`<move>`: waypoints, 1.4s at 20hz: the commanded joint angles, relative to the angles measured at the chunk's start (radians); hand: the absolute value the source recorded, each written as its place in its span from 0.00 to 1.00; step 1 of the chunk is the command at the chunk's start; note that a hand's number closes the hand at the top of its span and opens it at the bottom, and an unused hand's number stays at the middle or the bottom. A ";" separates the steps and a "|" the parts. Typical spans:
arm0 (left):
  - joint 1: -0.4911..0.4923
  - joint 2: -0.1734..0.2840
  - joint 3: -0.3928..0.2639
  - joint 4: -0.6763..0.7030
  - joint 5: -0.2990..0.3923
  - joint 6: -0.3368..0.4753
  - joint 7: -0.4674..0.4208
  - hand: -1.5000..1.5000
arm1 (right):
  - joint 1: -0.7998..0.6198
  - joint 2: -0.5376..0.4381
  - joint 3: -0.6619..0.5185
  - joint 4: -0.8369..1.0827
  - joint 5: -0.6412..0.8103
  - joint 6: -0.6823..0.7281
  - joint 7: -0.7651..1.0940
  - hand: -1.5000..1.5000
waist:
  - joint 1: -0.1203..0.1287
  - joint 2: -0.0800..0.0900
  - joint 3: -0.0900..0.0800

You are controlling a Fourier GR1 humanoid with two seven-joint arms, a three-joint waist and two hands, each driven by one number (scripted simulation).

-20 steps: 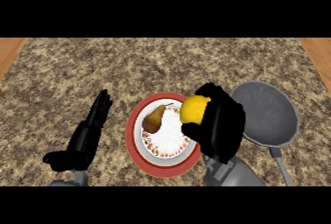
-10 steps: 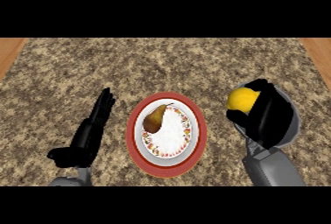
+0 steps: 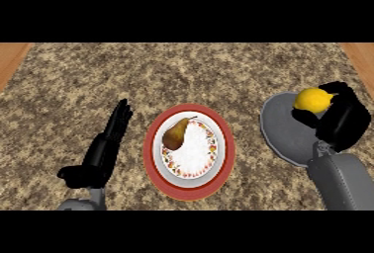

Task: Pick the lemon from the plate and place it in the pan

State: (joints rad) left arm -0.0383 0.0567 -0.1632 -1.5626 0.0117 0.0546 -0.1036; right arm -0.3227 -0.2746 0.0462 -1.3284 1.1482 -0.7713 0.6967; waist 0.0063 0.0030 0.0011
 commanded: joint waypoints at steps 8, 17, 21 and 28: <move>-0.019 -0.027 -0.021 0.030 -0.024 0.007 -0.005 0.50 | -0.132 -0.064 -0.071 0.380 -0.398 0.313 -0.202 0.00 | 0.017 0.008 0.001; -0.009 0.001 0.003 -0.028 -0.009 -0.018 0.000 0.50 | -0.322 -0.026 -0.283 0.682 -0.635 0.187 -0.639 0.00 | 0.027 0.008 0.002; 0.040 -0.004 -0.015 -0.061 -0.020 -0.005 0.028 0.50 | -0.239 -0.006 -0.361 0.562 -0.755 0.142 -0.793 0.00 | 0.005 -0.001 0.001; -0.002 0.000 0.032 -0.020 -0.001 -0.011 0.033 0.50 | -0.063 0.005 -0.442 0.358 -0.968 0.315 -0.901 0.00 | -0.017 -0.006 -0.001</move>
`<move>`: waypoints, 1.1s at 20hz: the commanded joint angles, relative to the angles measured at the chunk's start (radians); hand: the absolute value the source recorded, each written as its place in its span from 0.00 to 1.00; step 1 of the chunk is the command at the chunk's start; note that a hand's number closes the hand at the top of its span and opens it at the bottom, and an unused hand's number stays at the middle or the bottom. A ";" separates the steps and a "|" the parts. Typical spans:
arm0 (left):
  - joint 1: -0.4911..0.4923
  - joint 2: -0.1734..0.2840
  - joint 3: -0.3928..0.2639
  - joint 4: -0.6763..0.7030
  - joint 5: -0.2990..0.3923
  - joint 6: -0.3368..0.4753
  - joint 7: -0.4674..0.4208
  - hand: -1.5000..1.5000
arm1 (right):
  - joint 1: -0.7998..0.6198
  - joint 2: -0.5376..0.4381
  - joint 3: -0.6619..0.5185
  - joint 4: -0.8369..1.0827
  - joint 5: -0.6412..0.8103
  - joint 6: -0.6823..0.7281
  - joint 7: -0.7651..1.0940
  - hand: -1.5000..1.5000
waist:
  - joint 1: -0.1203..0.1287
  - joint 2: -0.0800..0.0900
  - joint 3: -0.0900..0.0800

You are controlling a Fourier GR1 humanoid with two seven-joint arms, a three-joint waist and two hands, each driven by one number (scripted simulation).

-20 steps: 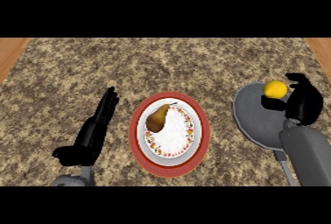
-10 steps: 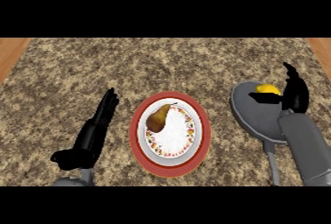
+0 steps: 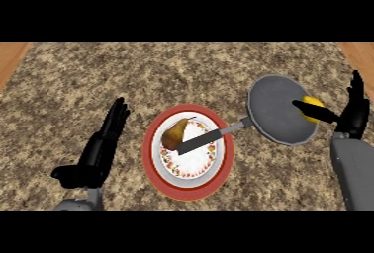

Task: Pick the lemon from the plate and place it in the pan

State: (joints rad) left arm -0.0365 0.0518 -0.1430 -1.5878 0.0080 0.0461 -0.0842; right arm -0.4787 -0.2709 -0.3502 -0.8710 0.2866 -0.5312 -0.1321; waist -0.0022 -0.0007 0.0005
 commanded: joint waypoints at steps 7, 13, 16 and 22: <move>0.026 0.004 -0.007 -0.032 -0.008 -0.006 0.037 0.50 | 0.355 0.029 -0.040 -0.388 -0.291 0.359 -0.080 0.00 | -0.014 -0.005 -0.001; 0.035 0.020 0.026 -0.045 0.011 -0.025 0.026 0.50 | 0.620 0.041 -0.027 -0.643 -0.344 0.476 -0.128 0.00 | -0.007 -0.002 -0.001; 0.084 0.028 0.014 -0.121 0.025 -0.050 0.049 0.50 | 0.682 0.084 0.013 -0.713 -0.282 0.441 -0.125 0.00 | -0.001 -0.002 -0.001; 0.046 -0.001 0.026 -0.022 -0.014 -0.033 -0.010 0.50 | 0.804 0.108 -0.012 -0.796 -0.281 0.492 -0.179 0.00 | -0.003 0.000 -0.001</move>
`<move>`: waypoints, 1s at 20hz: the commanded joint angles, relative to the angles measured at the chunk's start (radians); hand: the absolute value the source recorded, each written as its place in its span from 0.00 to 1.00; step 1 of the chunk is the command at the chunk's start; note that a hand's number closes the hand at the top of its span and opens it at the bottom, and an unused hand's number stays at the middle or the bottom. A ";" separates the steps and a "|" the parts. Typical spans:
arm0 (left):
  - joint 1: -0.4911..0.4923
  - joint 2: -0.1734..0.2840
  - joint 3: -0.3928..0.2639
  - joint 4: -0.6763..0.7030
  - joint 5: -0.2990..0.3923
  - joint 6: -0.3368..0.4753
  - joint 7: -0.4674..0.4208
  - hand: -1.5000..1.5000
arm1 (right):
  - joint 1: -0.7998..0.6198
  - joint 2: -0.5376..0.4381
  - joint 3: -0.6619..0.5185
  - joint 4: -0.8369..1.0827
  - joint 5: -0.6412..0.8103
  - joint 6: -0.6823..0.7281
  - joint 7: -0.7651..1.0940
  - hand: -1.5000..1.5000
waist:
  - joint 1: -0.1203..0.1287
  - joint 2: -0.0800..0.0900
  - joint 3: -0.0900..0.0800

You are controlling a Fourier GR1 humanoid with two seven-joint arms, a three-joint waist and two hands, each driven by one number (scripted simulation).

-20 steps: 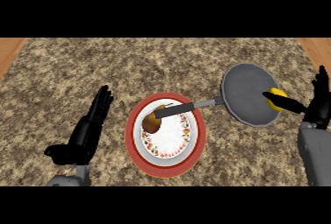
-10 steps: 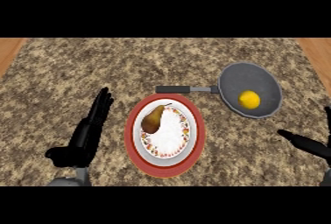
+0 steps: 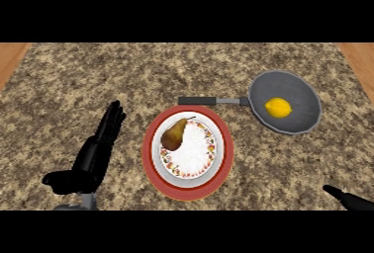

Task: Pick the lemon from the plate and place it in the pan

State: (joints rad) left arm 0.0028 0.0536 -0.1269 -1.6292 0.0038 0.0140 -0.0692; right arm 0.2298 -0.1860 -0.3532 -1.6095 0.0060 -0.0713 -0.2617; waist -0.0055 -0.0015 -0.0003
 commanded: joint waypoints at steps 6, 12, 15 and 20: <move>0.030 0.003 0.009 -0.039 -0.002 -0.035 0.001 0.50 | 0.036 0.068 0.014 0.009 0.077 -0.009 -0.055 0.00 | 0.005 0.001 0.000; -0.029 -0.020 0.027 0.058 -0.008 -0.024 -0.036 0.50 | 0.152 0.088 0.004 -0.169 0.099 0.014 0.031 0.00 | 0.001 0.001 0.000; -0.021 -0.015 0.044 0.097 -0.005 -0.033 -0.090 0.50 | 0.165 0.045 -0.020 -0.184 0.093 0.065 0.059 0.00 | 0.000 0.001 0.000; -0.020 -0.019 0.030 0.027 -0.016 -0.023 0.007 0.50 | 0.133 0.111 0.011 -0.160 0.222 -0.038 -0.011 0.00 | 0.003 0.001 0.000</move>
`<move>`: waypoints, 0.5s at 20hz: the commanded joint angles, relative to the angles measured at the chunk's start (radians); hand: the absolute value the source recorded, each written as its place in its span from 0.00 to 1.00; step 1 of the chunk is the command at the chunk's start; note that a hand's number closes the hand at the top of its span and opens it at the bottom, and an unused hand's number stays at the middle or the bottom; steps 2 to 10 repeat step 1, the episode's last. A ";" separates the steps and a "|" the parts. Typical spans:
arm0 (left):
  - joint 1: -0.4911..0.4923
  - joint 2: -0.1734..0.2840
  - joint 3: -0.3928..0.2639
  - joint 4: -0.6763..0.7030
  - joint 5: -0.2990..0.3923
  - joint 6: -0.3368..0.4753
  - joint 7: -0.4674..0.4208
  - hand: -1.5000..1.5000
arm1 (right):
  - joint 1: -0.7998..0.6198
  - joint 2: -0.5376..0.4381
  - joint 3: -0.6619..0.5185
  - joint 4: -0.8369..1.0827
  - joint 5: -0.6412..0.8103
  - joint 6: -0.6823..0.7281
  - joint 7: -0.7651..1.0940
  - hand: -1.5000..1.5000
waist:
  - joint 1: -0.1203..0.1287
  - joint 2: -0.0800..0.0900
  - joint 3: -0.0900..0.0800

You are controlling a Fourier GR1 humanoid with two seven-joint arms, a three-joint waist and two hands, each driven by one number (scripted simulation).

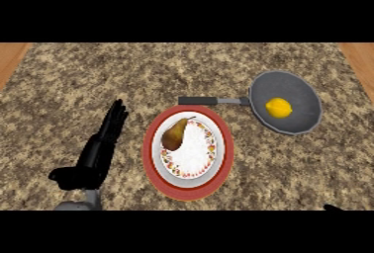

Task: Pick the lemon from the plate and place it in the pan

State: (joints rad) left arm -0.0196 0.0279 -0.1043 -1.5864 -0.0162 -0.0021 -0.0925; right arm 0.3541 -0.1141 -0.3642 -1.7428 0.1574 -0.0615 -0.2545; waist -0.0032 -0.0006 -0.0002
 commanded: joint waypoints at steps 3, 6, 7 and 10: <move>0.031 0.005 -0.007 -0.033 -0.006 -0.006 0.014 0.50 | -0.079 0.000 0.007 0.104 0.096 -0.064 -0.032 0.00 | 0.005 0.000 0.000; 0.031 0.005 -0.007 -0.033 -0.006 -0.006 0.014 0.50 | -0.079 0.000 0.007 0.104 0.096 -0.064 -0.032 0.00 | 0.005 0.000 0.000; 0.031 0.005 -0.007 -0.033 -0.006 -0.006 0.014 0.50 | -0.079 0.000 0.007 0.104 0.096 -0.064 -0.032 0.00 | 0.005 0.000 0.000; 0.031 0.005 -0.007 -0.033 -0.006 -0.006 0.014 0.50 | -0.079 0.000 0.007 0.104 0.096 -0.064 -0.032 0.00 | 0.005 0.000 0.000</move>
